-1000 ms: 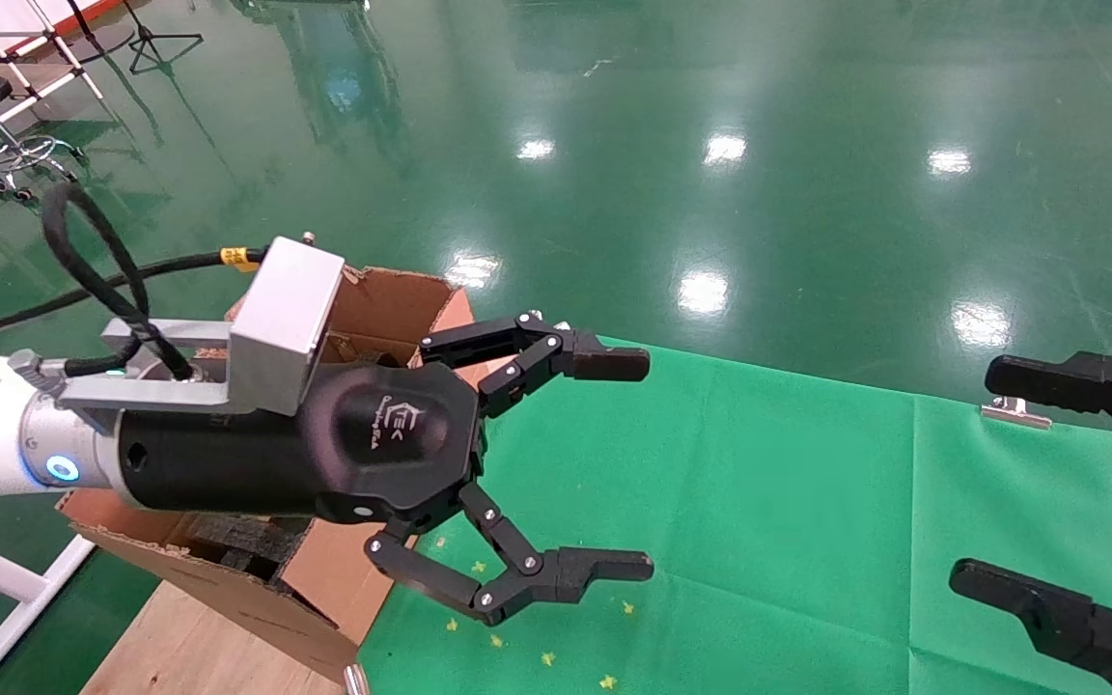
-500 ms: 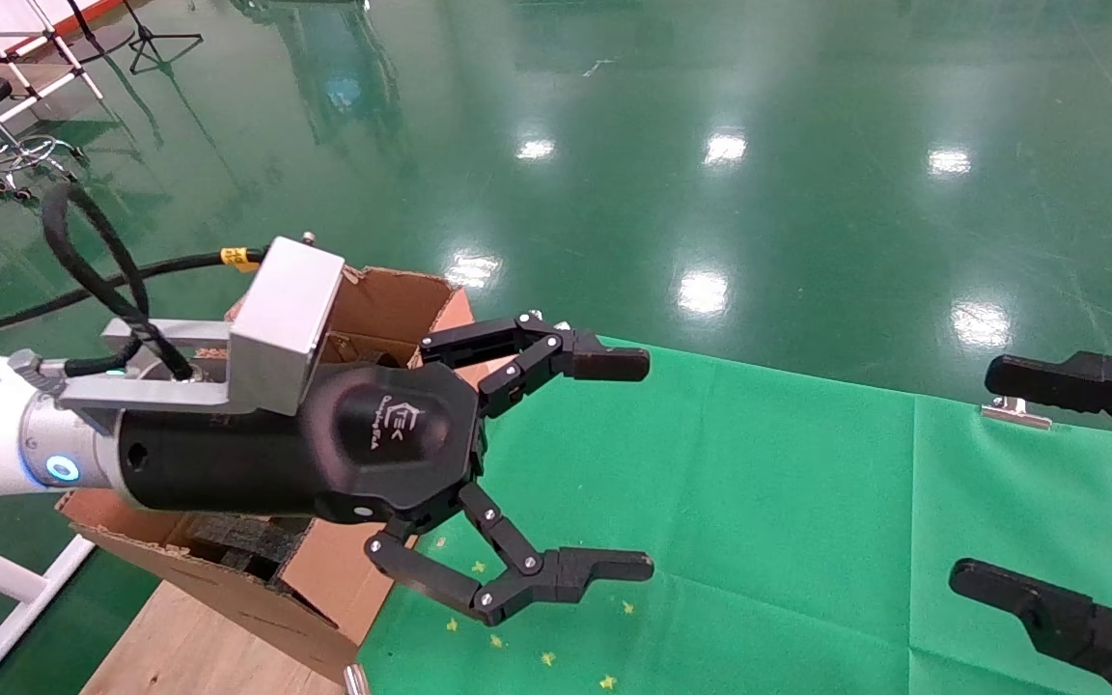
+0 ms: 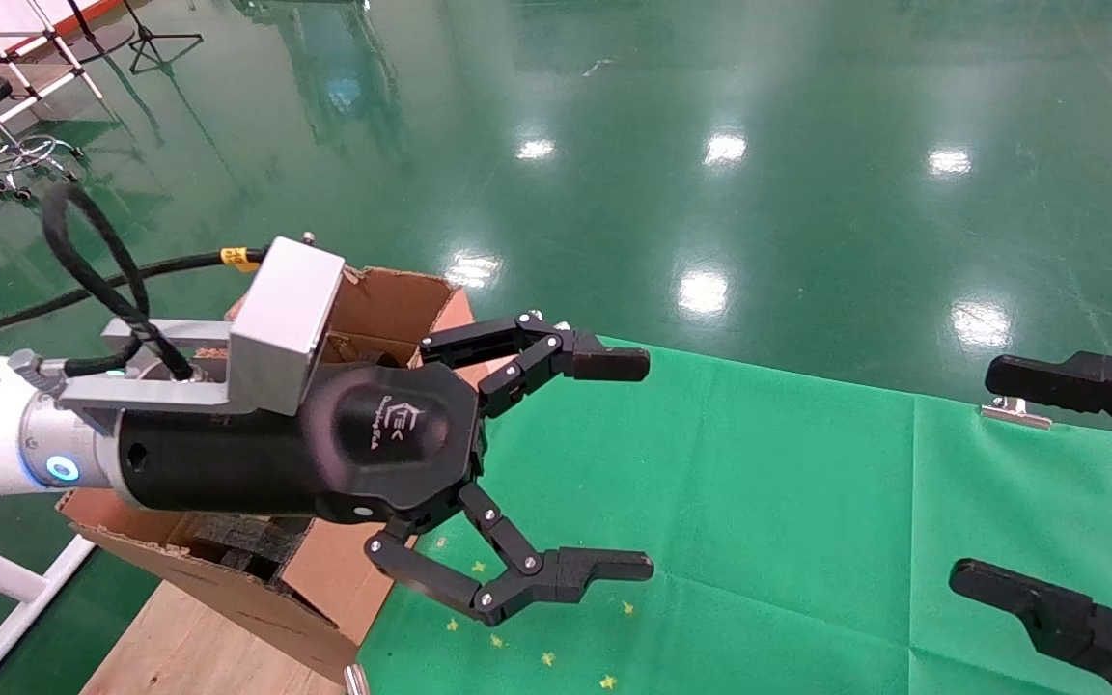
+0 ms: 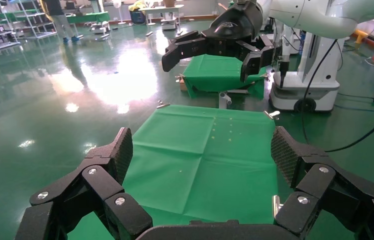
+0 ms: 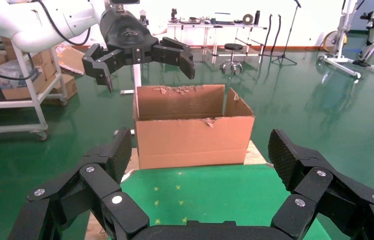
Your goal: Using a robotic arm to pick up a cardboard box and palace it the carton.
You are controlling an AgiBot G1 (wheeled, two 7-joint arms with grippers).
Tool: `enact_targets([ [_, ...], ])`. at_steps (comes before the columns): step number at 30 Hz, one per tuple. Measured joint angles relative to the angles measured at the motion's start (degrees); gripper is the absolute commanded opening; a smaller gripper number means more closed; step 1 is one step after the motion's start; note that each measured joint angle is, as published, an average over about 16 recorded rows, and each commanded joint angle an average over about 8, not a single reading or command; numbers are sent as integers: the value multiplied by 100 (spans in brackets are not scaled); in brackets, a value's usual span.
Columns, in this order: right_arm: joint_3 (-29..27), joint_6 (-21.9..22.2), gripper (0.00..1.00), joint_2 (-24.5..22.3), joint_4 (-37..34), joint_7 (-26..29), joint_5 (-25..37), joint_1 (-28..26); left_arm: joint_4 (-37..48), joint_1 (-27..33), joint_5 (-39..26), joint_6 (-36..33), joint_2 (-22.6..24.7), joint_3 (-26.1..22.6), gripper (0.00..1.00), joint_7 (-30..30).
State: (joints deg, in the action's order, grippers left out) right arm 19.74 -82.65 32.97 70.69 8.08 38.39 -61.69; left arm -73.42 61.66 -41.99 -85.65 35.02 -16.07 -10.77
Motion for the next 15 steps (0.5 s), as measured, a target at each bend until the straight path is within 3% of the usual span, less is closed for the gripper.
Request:
enact_targets([
  [15,0,0,100,0,0,0,0,0,0,0,0,0,0,0,100,0],
])
